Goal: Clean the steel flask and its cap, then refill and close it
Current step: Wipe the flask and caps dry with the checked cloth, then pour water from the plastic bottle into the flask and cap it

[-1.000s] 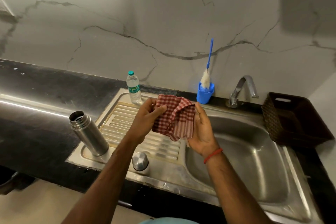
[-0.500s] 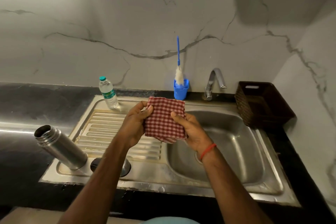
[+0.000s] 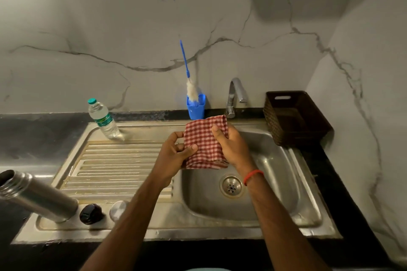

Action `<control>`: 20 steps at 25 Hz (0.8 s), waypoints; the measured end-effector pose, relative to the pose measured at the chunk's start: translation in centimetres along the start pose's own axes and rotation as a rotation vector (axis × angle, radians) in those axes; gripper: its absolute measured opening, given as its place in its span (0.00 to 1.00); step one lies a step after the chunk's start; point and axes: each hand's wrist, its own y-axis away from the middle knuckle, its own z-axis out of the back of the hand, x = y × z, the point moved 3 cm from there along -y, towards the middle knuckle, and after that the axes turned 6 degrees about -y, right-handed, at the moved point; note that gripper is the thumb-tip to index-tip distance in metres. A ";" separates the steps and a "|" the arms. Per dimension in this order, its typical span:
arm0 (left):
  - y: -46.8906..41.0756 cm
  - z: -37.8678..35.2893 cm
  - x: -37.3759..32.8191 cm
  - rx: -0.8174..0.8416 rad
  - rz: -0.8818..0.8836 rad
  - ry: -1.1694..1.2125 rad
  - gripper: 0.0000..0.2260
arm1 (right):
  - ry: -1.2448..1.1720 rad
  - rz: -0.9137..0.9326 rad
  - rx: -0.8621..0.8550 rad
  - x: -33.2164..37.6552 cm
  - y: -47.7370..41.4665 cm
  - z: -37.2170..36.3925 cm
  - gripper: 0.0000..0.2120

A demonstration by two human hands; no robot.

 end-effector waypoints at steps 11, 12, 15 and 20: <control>-5.9 -9.7 0.2 0.086 0.043 -0.087 0.18 | 0.088 -0.125 -0.191 -2.3 -2.7 10.7 0.07; -6.5 -10.7 0.1 0.101 0.062 -0.075 0.18 | 0.093 -0.120 -0.205 -2.5 -3.0 11.5 0.07; -8.4 -13.8 -0.5 0.162 0.100 -0.021 0.20 | 0.153 -0.100 -0.223 -3.1 -4.1 13.9 0.11; -12.0 -18.4 -2.3 0.202 0.031 -0.065 0.19 | 0.309 -0.009 -0.342 -3.8 -6.3 18.7 0.16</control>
